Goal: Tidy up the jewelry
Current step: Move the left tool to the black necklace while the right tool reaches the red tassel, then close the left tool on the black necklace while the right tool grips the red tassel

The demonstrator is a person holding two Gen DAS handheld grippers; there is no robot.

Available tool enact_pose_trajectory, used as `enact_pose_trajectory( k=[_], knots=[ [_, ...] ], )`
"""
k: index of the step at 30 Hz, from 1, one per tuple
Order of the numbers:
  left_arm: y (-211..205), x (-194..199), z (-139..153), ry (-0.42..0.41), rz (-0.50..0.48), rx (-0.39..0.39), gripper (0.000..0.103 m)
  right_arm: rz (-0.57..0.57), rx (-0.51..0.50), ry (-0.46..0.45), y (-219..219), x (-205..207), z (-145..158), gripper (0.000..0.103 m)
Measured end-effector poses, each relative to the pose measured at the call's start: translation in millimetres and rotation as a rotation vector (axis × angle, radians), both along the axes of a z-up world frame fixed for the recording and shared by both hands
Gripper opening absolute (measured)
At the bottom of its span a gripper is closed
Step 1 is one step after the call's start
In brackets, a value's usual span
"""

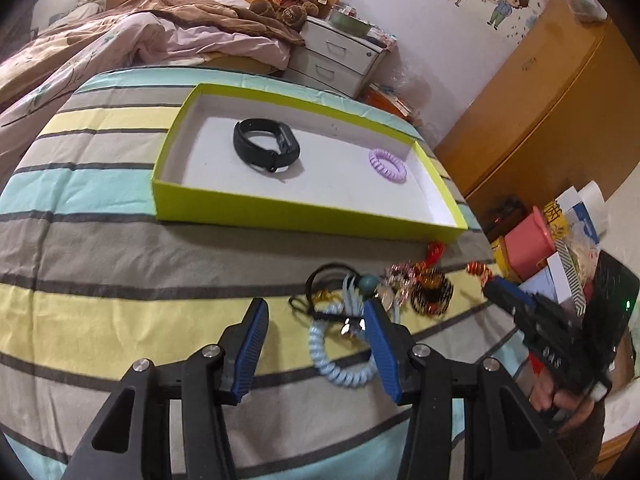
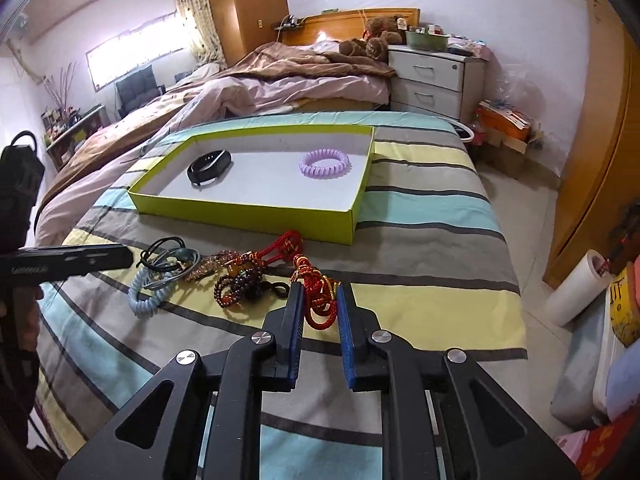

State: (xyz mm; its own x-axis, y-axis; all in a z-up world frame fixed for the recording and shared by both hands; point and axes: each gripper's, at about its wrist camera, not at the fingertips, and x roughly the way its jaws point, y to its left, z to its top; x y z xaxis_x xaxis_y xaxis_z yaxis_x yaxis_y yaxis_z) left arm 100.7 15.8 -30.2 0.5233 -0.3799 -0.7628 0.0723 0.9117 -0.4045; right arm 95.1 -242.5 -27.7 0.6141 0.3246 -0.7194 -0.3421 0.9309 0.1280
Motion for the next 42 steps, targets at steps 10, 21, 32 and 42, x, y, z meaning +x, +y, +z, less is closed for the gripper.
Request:
enact_pose_trajectory(
  k=[10, 21, 32, 42],
  knots=[
    [-21.0, 26.3, -7.8, 0.042, -0.071, 0.169, 0.029, -0.006, 0.024, 0.001, -1.7, -3.1, -0.4, 0.017],
    [-40.7, 30.5, -7.4, 0.018, -0.162, 0.257, 0.003, -0.011, 0.041, 0.004, -2.4, -2.1, -1.0, 0.017],
    [-33.1, 20.0, 9.2, -0.045, -0.13, 0.169, 0.002, -0.029, 0.051, -0.001, -3.3, -3.0, 0.2, 0.017],
    [-22.1, 6.6, 37.8, -0.124, -0.109, 0.103, 0.002, -0.041, 0.063, -0.014, -4.1, -8.1, 7.5, 0.017]
  ],
)
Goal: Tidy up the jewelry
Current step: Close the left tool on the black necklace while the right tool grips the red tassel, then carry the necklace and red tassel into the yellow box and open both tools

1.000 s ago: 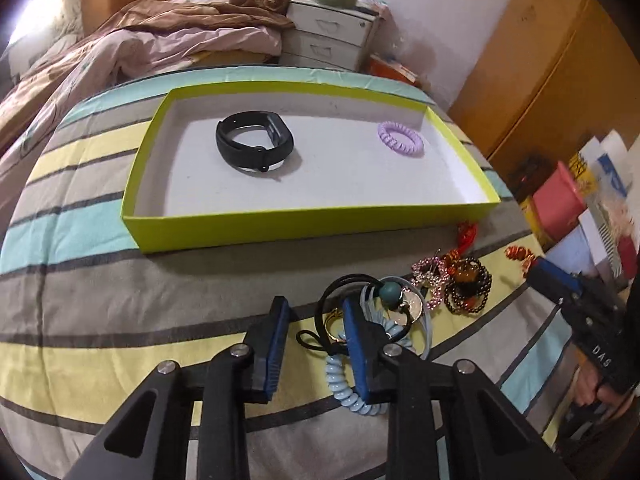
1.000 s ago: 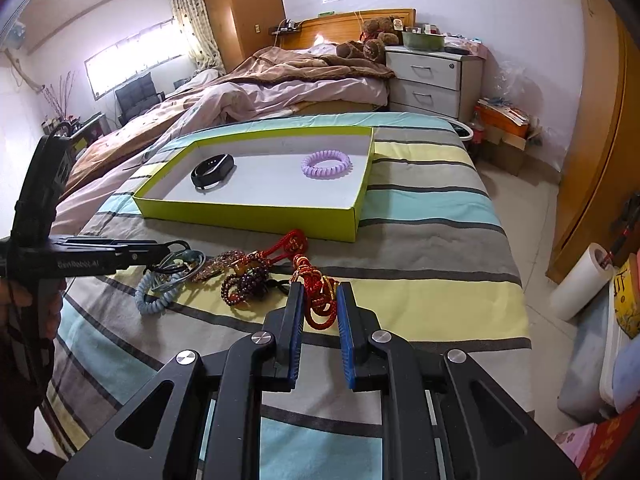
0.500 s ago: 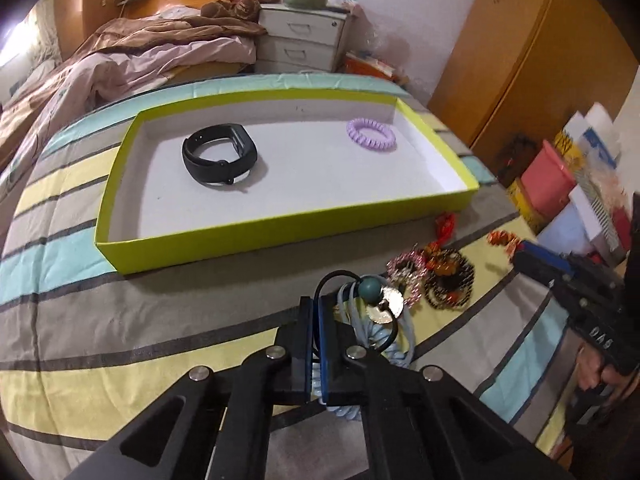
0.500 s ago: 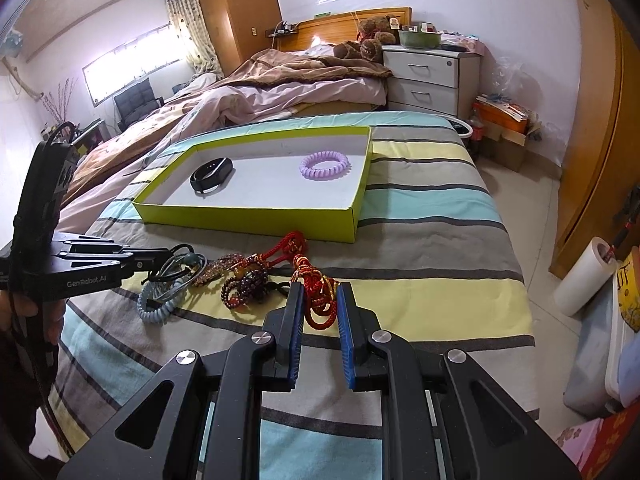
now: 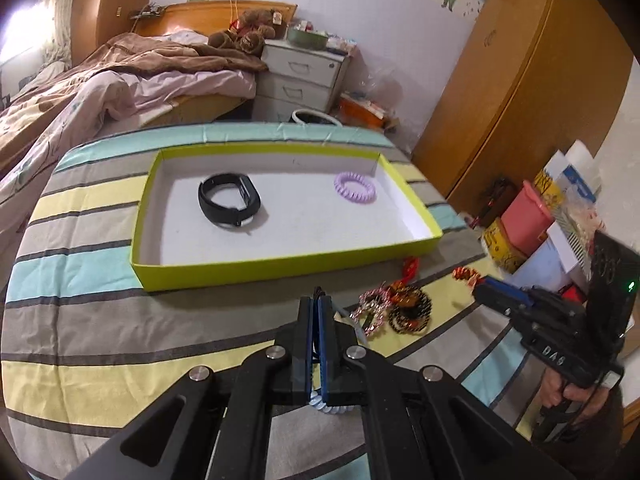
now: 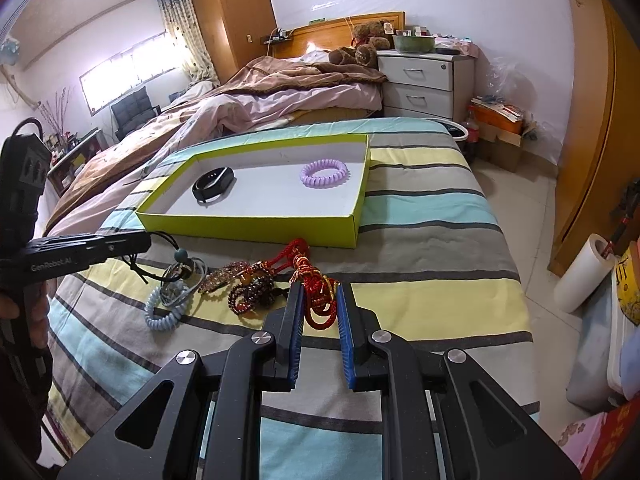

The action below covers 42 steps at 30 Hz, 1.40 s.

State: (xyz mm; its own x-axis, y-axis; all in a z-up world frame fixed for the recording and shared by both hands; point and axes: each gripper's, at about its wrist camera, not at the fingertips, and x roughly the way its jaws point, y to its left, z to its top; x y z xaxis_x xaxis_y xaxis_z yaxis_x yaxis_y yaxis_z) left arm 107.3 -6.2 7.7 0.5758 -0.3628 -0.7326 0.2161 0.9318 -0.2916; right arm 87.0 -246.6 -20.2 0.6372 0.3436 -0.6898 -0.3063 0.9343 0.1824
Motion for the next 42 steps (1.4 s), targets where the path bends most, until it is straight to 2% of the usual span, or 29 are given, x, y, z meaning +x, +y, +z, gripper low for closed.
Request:
enact_pose_trajectory(
  k=[9, 16, 19, 25, 33, 35, 38, 42],
  knots=[
    [2.7, -3.9, 25.4, -0.062, -0.023, -0.049, 0.002, -0.002, 0.014, -0.028, 6.0, -1.6, 13.4, 0.017],
    [6.4, 14.0, 33.7, -0.078, -0.005, -0.051, 0.002, 0.008, 0.02, -0.046, 16.8, 13.2, 28.1, 0.017],
    [6.9, 25.3, 36.7, -0.098, -0.001, -0.022, 0.002, 0.007, 0.02, -0.049, 21.9, 24.2, 32.4, 0.017],
    [7.1, 59.5, 34.2, -0.086, -0.02, -0.041, 0.002, 0.006, -0.001, -0.029, 36.6, 53.0, 30.1, 0.017],
    [-4.6, 110.0, 20.5, -0.076, -0.045, -0.042, 0.002, -0.001, -0.047, 0.033, 47.6, 92.0, 9.2, 0.017],
    [-8.8, 123.5, 12.4, -0.051, -0.048, -0.045, 0.002, -0.003, -0.063, 0.042, 48.5, 99.5, 3.1, 0.017],
    [-12.3, 141.0, 3.0, -0.024, -0.052, -0.086, 0.002, -0.004, -0.082, 0.056, 49.5, 107.7, -4.6, 0.017],
    [-21.0, 154.6, -9.4, 0.003, -0.052, -0.034, 0.002, 0.003, -0.103, 0.072, 50.9, 114.8, -11.0, 0.017]
  ],
)
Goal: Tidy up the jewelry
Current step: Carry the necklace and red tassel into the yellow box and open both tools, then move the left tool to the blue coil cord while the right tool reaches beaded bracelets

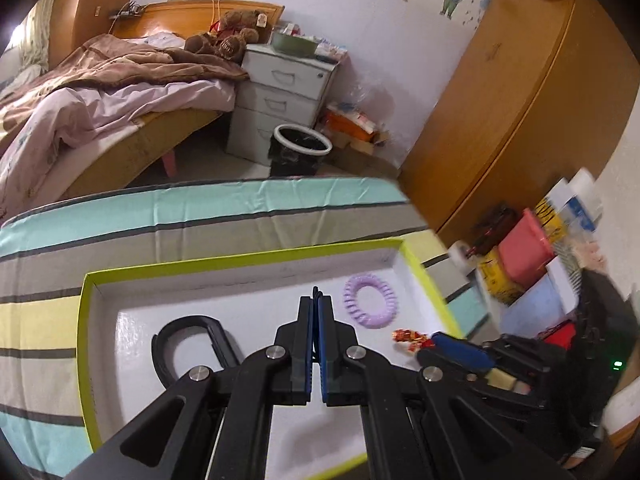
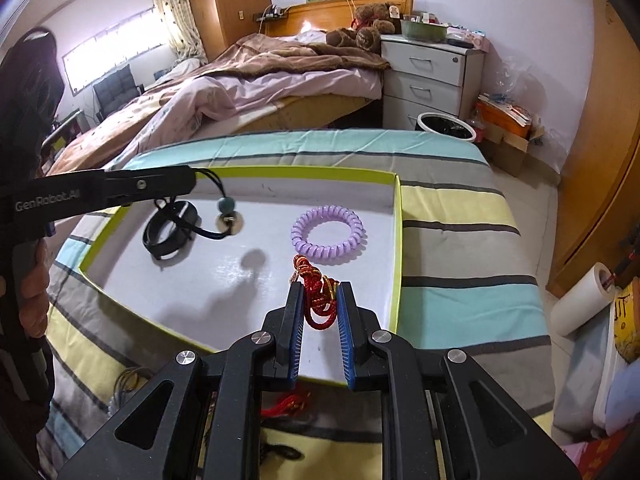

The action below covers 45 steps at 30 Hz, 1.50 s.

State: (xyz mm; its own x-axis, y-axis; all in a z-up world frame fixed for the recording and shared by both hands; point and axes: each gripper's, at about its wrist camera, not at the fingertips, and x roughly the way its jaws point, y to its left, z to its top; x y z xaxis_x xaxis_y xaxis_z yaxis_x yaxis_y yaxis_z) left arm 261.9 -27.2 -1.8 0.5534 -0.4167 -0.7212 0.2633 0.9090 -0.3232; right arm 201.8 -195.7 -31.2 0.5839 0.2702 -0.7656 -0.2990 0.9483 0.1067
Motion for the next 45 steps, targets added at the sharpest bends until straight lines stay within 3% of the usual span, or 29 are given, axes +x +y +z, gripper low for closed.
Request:
enact_pose_trajectory(
  k=[14, 20, 23, 27, 29, 36, 45],
  knots=[
    [13.8, 13.9, -33.2, 0.105, 0.059, 0.06, 0.002, 0.023, -0.071, 0.016, 10.1, 7.2, -8.6, 0.018],
    [15.3, 14.5, -35.3, 0.106, 0.059, 0.062, 0.003, 0.023, -0.078, 0.01, 11.7, 7.4, -9.0, 0.019],
    [14.9, 13.0, -33.2, 0.099, 0.062, 0.073, 0.01, 0.025, -0.079, 0.008, 13.0, 6.9, -7.7, 0.023],
    [16.5, 9.5, -27.8, 0.092, 0.066, 0.045, 0.028, 0.027, -0.063, 0.0, 12.2, 5.7, -4.0, 0.043],
    [16.2, 5.8, -23.6, 0.079, 0.06, 0.045, 0.034, 0.025, -0.058, -0.002, 12.2, 4.0, -2.2, 0.043],
    [23.1, -17.7, 0.2, 0.023, 0.059, 0.024, 0.038, 0.024, -0.029, -0.027, 9.2, -8.1, 8.7, 0.044],
    [35.0, -84.4, 14.6, -0.018, 0.059, 0.004, 0.042, 0.036, 0.038, -0.046, 0.7, -47.1, 21.1, 0.044]
  ],
)
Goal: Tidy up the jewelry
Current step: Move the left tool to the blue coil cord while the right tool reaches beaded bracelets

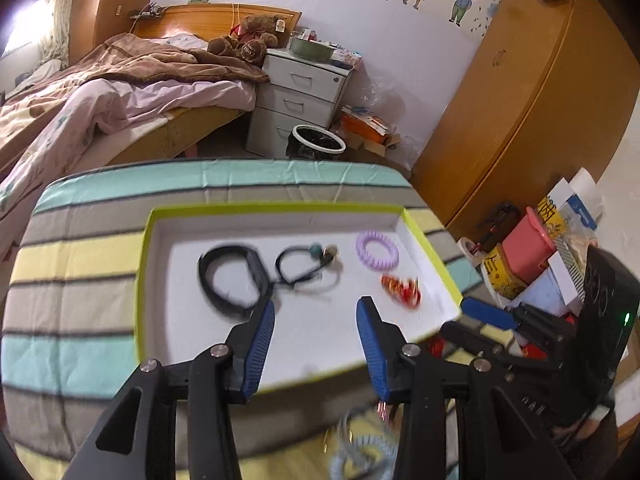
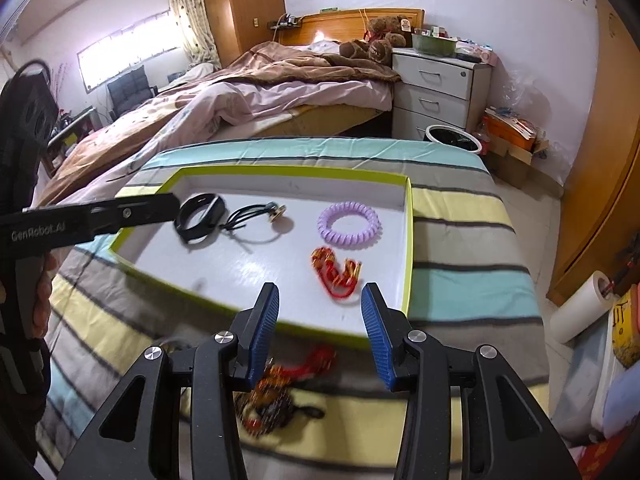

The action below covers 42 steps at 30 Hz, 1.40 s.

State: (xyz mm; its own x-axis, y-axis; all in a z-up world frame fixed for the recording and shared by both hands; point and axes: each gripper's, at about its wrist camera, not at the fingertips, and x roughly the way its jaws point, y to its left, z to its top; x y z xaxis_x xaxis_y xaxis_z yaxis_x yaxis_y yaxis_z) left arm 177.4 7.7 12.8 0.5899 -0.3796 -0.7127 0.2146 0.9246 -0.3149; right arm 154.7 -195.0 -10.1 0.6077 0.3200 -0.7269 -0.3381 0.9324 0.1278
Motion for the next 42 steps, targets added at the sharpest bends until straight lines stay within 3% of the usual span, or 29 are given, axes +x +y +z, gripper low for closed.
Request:
enact_pose_trajectory(
  k=[7, 12, 29, 37, 42],
  knots=[
    [20.4, -52.3, -5.1, 0.004, 0.044, -0.062, 0.042, -0.003, 0.053, 0.027, -9.8, -32.3, -4.9, 0.045],
    [34.6, -84.5, -17.0, 0.041, 0.074, -0.104, 0.042, -0.037, 0.118, 0.08, -13.3, -42.6, -16.9, 0.053],
    [51.8, -133.3, -34.8, 0.089, 0.09, -0.104, 0.042, -0.054, -0.007, 0.097, 12.1, -43.6, -37.8, 0.053],
    [48.3, -134.2, -34.7, 0.09, 0.089, -0.109, 0.042, -0.057, -0.022, 0.07, 12.2, -48.0, -35.1, 0.022],
    [41.9, -132.1, -34.8, 0.092, 0.078, -0.108, 0.042, -0.066, -0.002, 0.071, 4.3, -52.4, -33.7, 0.019]
  ],
)
